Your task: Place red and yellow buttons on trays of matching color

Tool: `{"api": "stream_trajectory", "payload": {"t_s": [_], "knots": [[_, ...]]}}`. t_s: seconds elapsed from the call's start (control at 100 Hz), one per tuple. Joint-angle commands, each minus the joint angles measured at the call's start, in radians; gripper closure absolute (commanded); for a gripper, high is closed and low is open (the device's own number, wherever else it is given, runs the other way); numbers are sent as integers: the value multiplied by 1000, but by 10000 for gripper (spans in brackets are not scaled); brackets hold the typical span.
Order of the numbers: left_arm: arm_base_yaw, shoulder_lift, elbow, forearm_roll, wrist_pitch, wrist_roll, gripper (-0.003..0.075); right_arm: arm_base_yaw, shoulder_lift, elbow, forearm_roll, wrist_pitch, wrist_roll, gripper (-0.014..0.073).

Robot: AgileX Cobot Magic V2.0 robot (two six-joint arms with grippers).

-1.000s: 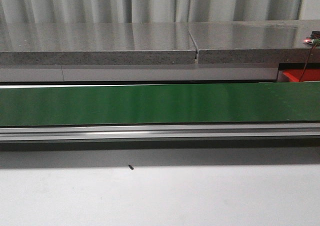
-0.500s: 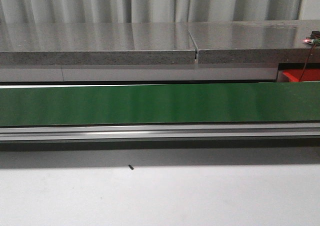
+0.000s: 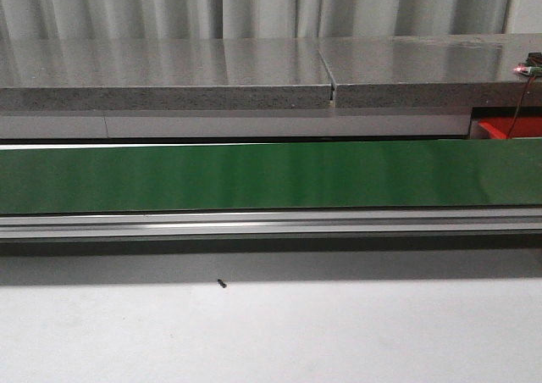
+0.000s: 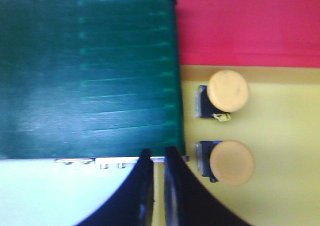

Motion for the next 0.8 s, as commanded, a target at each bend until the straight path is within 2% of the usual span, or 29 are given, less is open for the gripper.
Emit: {"api": "stream_trajectory", "payload": {"t_s": [0.0,0.28,0.79], "knots": [[-9,4,-26,-25,-65,0,741,46,-59,-24,7,-25,-10,655],[-9,4,-26,-25,-65,0,741,172,-195,12,10,-38,-10,659],[-9,4,-26,-25,-65,0,741,167,-590,313,10,-95,5,659]]}}
